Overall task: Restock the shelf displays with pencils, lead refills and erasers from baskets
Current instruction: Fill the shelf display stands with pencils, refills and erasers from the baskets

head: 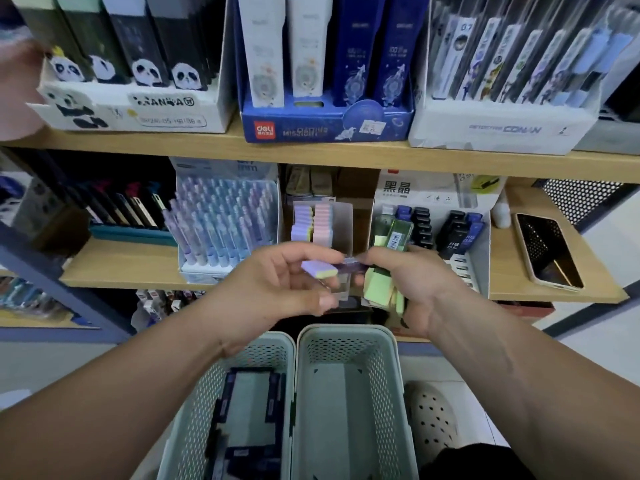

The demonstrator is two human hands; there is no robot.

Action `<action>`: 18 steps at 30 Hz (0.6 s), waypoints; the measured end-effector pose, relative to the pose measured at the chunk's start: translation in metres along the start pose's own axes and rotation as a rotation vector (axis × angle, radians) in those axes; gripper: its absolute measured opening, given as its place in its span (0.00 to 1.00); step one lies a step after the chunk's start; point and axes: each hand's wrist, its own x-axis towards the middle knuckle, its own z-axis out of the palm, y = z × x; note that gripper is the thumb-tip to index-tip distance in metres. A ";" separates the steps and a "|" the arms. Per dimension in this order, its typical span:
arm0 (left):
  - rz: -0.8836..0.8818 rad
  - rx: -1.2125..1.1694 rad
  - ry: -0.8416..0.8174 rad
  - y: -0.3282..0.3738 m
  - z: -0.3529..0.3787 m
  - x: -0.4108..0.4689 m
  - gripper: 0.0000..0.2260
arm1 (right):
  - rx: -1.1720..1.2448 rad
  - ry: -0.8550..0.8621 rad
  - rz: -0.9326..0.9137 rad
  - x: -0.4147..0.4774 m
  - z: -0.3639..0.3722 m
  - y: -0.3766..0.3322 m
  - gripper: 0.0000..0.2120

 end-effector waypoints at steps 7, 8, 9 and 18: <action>0.276 0.207 0.366 0.006 -0.025 0.010 0.05 | -0.019 -0.122 0.012 -0.007 0.019 -0.010 0.06; 0.264 0.227 0.421 0.004 -0.029 0.014 0.02 | -0.027 -0.112 0.000 -0.007 0.019 -0.011 0.06; 0.246 0.250 0.478 0.001 -0.034 0.017 0.03 | -0.036 -0.099 -0.007 -0.006 0.018 -0.012 0.07; 0.345 0.777 0.630 -0.009 -0.043 0.041 0.06 | -0.073 -0.047 -0.052 -0.006 0.003 -0.013 0.16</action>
